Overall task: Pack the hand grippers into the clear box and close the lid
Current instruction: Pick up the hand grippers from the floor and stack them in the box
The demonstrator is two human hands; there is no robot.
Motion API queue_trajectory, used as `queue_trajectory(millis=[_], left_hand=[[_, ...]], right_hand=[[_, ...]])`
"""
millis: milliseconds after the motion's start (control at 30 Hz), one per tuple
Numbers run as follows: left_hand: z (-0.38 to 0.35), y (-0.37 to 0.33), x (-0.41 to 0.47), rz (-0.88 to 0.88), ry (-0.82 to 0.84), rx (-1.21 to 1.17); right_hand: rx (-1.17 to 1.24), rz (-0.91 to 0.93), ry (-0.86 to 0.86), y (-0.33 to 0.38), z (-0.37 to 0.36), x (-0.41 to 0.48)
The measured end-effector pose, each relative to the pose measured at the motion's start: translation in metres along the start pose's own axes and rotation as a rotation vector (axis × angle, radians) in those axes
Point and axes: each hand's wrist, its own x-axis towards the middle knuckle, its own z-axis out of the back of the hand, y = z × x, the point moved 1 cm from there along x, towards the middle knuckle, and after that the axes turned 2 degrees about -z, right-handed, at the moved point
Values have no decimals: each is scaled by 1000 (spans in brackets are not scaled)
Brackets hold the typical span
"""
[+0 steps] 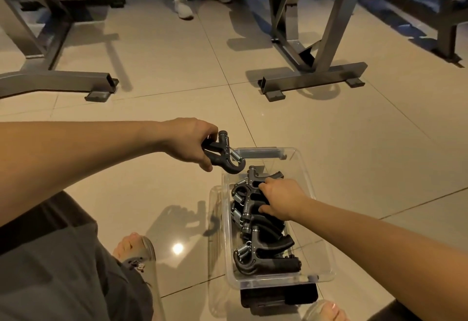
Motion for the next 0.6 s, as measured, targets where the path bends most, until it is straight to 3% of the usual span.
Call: queue_trajectory(millis=[400, 500, 600], left_hand=[[0, -5, 1, -16, 12, -10], [-2, -8, 0, -13, 2, -49], [-8, -15, 0, -46, -33, -217]], right_hand=[[112, -37, 17, -17, 8, -8], [370, -101, -74, -33, 45, -20], [992, -208, -112, -42, 86, -42]])
